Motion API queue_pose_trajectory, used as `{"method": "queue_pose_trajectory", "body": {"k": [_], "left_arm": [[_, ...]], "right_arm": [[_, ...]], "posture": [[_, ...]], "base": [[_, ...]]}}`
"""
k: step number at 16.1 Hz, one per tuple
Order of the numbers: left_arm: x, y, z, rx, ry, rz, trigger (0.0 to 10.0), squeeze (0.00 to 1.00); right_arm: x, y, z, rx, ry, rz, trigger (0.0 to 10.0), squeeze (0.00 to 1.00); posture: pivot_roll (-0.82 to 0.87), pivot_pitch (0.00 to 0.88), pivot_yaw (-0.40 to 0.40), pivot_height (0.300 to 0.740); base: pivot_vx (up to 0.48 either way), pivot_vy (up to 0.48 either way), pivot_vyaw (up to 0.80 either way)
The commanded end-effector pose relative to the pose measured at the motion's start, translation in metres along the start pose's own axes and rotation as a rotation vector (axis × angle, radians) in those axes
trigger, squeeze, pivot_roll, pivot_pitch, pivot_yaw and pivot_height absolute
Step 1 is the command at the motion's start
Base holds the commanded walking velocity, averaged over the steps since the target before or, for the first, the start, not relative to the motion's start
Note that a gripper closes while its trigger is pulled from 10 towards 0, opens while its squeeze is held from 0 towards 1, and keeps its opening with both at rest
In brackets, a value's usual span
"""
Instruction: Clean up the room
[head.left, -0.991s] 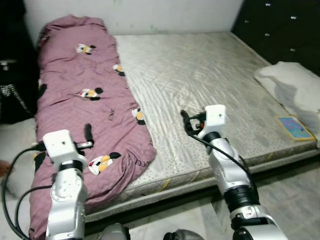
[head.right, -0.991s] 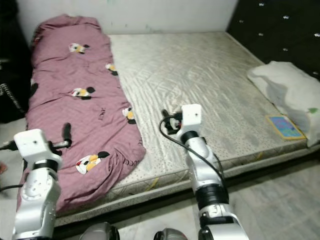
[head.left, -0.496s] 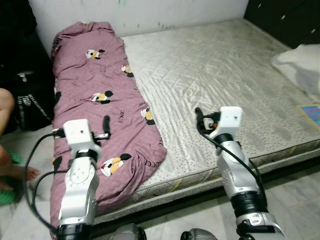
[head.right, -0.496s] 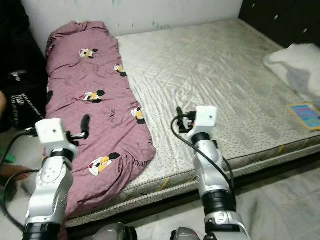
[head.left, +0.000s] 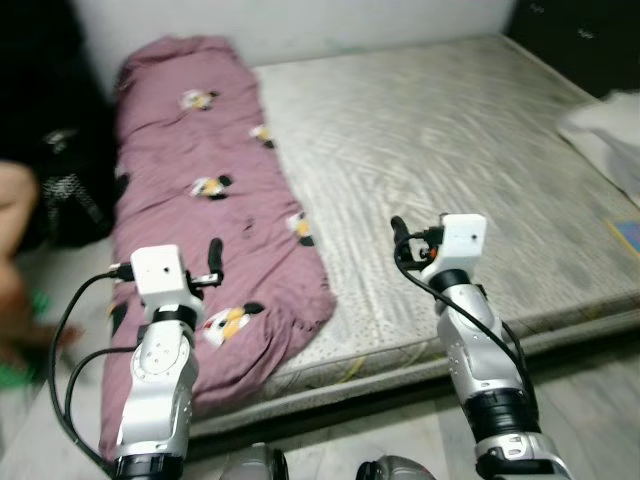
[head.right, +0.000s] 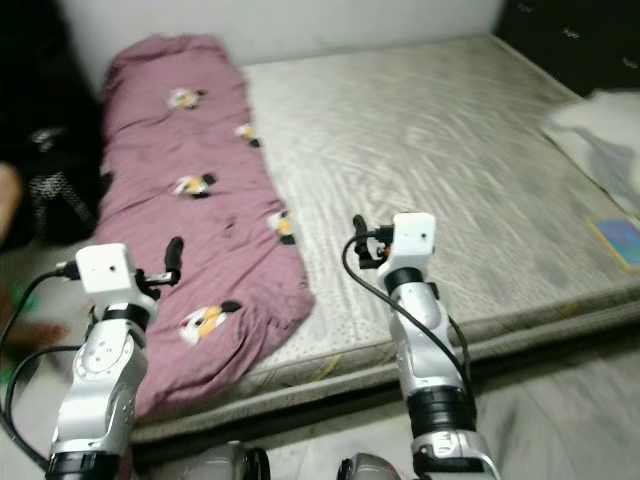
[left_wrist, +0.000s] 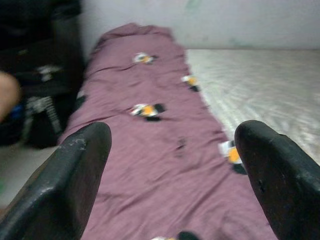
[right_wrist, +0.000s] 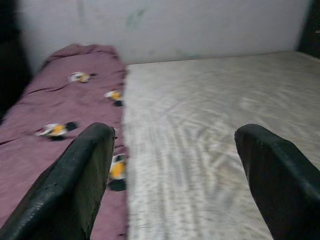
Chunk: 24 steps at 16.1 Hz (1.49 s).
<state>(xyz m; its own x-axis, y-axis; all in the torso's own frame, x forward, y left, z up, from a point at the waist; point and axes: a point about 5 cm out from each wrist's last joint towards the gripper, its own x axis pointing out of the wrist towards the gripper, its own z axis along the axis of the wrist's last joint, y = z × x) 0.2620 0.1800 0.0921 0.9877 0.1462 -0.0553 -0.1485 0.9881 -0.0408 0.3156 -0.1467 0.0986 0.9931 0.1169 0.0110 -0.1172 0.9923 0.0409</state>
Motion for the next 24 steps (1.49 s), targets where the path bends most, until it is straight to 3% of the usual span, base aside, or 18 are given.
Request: {"method": "queue_pose_trajectory", "body": {"k": [1, 7, 14, 24], "left_arm": [[-0.0012, 0.0042, 0.0034, 0.012, -0.013, 0.017, 10.0, 0.0], [-0.0104, 0.0098, 0.0009, -0.014, 0.003, 0.055, 10.0, 0.0], [-0.0083, 0.0068, 0.0023, -0.022, 0.0, 0.04, 10.0, 0.0], [-0.011, 0.0085, 0.0046, -0.017, -0.011, 0.044, 10.0, 0.0]], "right_arm": [[0.0019, 0.0029, 0.0042, -0.005, -0.006, 0.017, 10.0, 0.0], [0.0027, 0.0016, 0.0016, 0.003, 0.03, 0.027, 10.0, 0.0], [0.0029, -0.0001, 0.0028, -0.016, 0.035, 0.026, 10.0, 0.0], [0.004, 0.0026, 0.0044, 0.005, 0.03, 0.041, 10.0, 0.0]], "posture": [[-0.04, 0.017, 0.017, 0.74], [-0.02, 0.043, -0.013, 0.74], [-0.03, 0.04, -0.022, 0.74], [-0.02, 0.048, -0.023, 0.731]], "base": [[0.0, 0.0, 0.77], [0.0, 0.0, 0.38], [0.0, 0.452, 0.0], [0.0, 0.0, 0.0]]}}
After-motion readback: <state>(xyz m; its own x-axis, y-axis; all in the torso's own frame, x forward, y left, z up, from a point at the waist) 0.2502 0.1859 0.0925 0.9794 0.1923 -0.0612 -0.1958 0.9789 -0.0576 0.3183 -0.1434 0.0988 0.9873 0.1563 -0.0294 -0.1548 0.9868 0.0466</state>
